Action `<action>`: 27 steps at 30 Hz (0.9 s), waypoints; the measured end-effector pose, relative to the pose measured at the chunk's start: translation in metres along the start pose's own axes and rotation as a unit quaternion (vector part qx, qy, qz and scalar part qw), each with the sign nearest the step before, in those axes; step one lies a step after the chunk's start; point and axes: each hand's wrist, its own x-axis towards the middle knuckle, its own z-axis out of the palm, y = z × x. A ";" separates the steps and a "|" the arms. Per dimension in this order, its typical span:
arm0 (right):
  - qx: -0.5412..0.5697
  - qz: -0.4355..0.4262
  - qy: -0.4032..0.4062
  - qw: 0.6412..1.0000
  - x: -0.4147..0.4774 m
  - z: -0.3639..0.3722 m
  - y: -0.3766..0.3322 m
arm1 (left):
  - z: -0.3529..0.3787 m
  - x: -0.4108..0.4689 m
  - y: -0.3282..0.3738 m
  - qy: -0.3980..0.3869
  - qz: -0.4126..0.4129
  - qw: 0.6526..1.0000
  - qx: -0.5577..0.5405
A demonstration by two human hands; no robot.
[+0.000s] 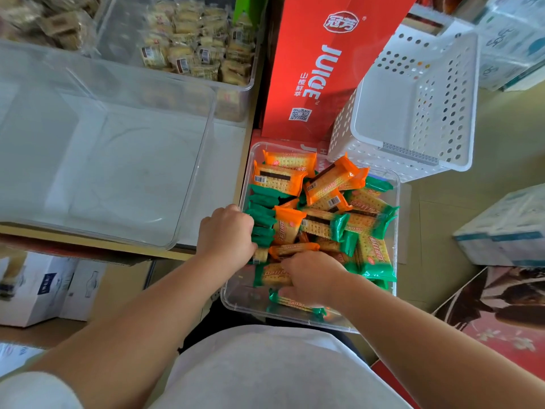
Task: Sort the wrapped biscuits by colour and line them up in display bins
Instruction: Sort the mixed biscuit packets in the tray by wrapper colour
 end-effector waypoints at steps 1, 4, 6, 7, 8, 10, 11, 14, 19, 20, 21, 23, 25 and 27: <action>-0.015 -0.008 -0.007 1.000 0.001 0.003 0.001 | 0.000 0.000 -0.001 0.000 0.002 1.000 -0.011; -0.051 -0.012 -0.031 0.998 0.005 0.006 0.006 | 0.002 0.000 -0.002 -0.004 0.004 0.999 -0.046; -0.061 -0.010 -0.049 0.997 0.005 0.002 0.008 | 0.003 0.000 -0.004 -0.006 0.002 0.997 -0.070; -0.065 -0.013 -0.056 0.996 0.005 0.000 0.008 | 0.004 0.000 -0.005 -0.007 0.001 0.997 -0.078; -0.071 -0.019 -0.062 0.995 0.005 -0.001 0.006 | 0.004 0.000 -0.005 -0.008 0.000 0.997 -0.083; -0.078 -0.030 -0.070 0.994 0.002 -0.001 0.004 | 0.005 0.000 -0.006 -0.007 0.000 0.996 -0.087; -0.077 -0.036 -0.074 0.994 0.001 -0.001 0.003 | 0.006 0.000 -0.006 -0.005 0.000 0.996 -0.089; -0.034 -0.043 -0.075 0.996 -0.001 -0.004 0.003 | 0.008 0.001 -0.006 0.000 -0.001 0.995 -0.099; 0.031 -0.040 -0.023 0.998 0.003 -0.003 0.000 | 0.010 0.002 -0.012 -0.016 0.022 0.989 -0.146; 0.041 -0.041 -0.012 0.998 0.005 -0.001 -0.003 | 0.010 0.001 -0.014 -0.017 0.030 0.987 -0.158; 0.046 -0.043 -0.005 0.998 0.008 0.000 -0.005 | 0.011 0.000 -0.017 -0.016 0.036 0.984 -0.173; 0.047 -0.045 -0.004 0.998 0.014 0.002 -0.010 | 0.010 -0.006 -0.020 -0.014 0.036 0.977 -0.209; 0.033 -0.048 0.003 0.998 0.019 0.002 -0.015 | 0.010 -0.015 -0.023 -0.010 0.027 0.968 -0.248; 0.007 -0.050 0.025 0.998 0.022 0.000 -0.019 | 0.011 -0.023 -0.025 -0.001 0.009 0.961 -0.277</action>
